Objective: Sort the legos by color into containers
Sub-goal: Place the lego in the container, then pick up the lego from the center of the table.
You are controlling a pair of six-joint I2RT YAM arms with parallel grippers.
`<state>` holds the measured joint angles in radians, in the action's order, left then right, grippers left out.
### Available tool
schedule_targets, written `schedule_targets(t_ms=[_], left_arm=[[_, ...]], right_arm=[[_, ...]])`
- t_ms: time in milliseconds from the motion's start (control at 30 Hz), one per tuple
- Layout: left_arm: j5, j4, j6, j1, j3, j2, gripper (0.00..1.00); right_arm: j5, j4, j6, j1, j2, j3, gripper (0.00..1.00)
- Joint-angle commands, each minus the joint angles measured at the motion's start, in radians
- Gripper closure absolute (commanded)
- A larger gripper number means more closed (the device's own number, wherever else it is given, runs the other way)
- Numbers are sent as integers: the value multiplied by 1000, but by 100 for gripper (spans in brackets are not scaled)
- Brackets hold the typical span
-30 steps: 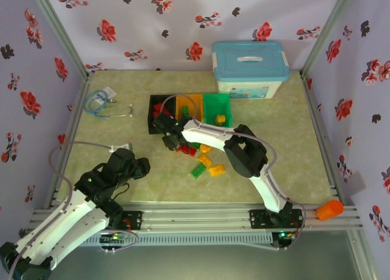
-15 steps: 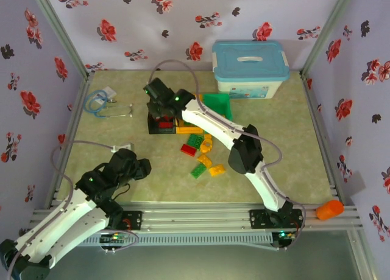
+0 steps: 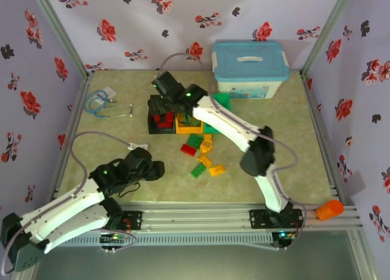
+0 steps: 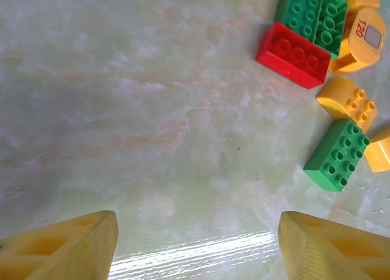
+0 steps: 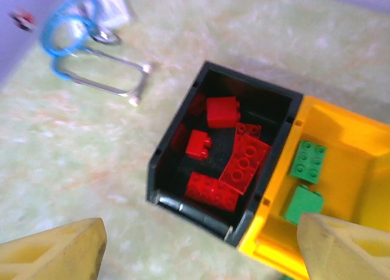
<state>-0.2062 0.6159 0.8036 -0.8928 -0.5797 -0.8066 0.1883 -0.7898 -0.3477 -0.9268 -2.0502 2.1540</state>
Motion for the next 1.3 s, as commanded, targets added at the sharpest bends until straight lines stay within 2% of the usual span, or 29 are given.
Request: schedule_targets(t_ms=[0, 300, 567, 800, 900, 1067, 1267], left_arm=[[19, -132, -54, -21, -60, -105, 28], [79, -288, -133, -23, -209, -485, 21], [104, -264, -226, 12, -397, -788, 17], [97, -175, -304, 19, -566, -984, 16], [54, -120, -317, 20, -615, -1035, 17], [3, -76, -331, 19, -640, -1067, 18], [-1, -70, -324, 18, -628, -1077, 21]], right_arm=[[60, 137, 5, -1, 222, -194, 18], [134, 283, -101, 47, 631, -805, 17], [139, 333, -205, 100, 904, -1157, 17], [181, 317, -249, 127, 1054, -1289, 17], [187, 309, -266, 130, 1092, -1325, 17], [191, 310, -290, 133, 1146, -1384, 17], [184, 317, -306, 135, 1162, -1404, 17]])
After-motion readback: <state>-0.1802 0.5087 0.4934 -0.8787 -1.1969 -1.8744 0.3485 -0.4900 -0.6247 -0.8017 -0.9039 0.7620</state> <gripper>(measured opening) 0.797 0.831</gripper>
